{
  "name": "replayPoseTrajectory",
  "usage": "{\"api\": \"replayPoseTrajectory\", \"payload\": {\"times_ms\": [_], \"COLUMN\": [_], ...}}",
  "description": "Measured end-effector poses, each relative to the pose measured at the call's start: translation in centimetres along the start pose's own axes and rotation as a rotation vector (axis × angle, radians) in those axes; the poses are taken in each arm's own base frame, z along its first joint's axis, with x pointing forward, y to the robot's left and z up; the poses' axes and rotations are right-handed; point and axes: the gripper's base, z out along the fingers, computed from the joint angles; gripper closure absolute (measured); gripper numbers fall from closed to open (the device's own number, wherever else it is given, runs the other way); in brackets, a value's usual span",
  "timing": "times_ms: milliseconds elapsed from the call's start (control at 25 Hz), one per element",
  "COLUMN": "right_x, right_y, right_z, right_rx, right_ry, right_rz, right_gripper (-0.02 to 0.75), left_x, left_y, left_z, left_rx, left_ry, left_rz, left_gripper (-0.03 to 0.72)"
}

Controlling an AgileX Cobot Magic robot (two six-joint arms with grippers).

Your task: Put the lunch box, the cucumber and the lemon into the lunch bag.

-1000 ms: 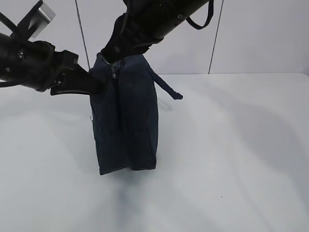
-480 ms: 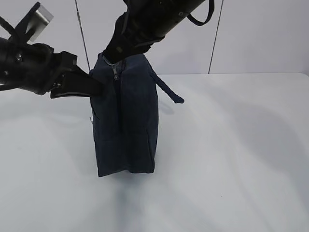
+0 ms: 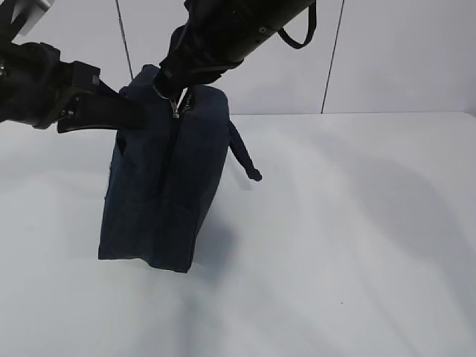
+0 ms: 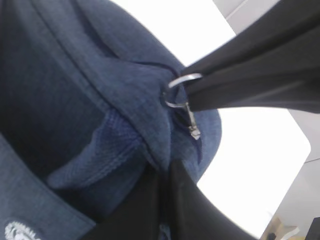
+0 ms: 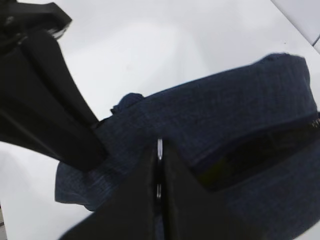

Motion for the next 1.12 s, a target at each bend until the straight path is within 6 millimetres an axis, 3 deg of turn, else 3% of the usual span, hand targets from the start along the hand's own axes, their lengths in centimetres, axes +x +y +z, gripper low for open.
{"api": "replayPoseTrajectory", "payload": {"times_ms": [440, 920, 1120], "right_x": [0.1, 0.9, 0.6], "right_y": [-0.7, 1.4, 1.4], "right_z": [0.6, 0.7, 0.6], "right_rx": [0.039, -0.238, -0.243], "right_ry": [-0.016, 0.046, 0.012], "right_rz": [0.072, -0.018, -0.029], "right_gripper": [0.730, 0.730, 0.730], "left_x": [0.1, 0.5, 0.8], "left_y": [-0.1, 0.0, 0.2], "left_z": [-0.2, -0.2, -0.4], "left_rx": [-0.005, -0.018, -0.048], "left_ry": [0.000, 0.025, 0.065], "left_rz": [0.010, 0.039, 0.100], "left_gripper": [0.694, 0.694, 0.694]}}
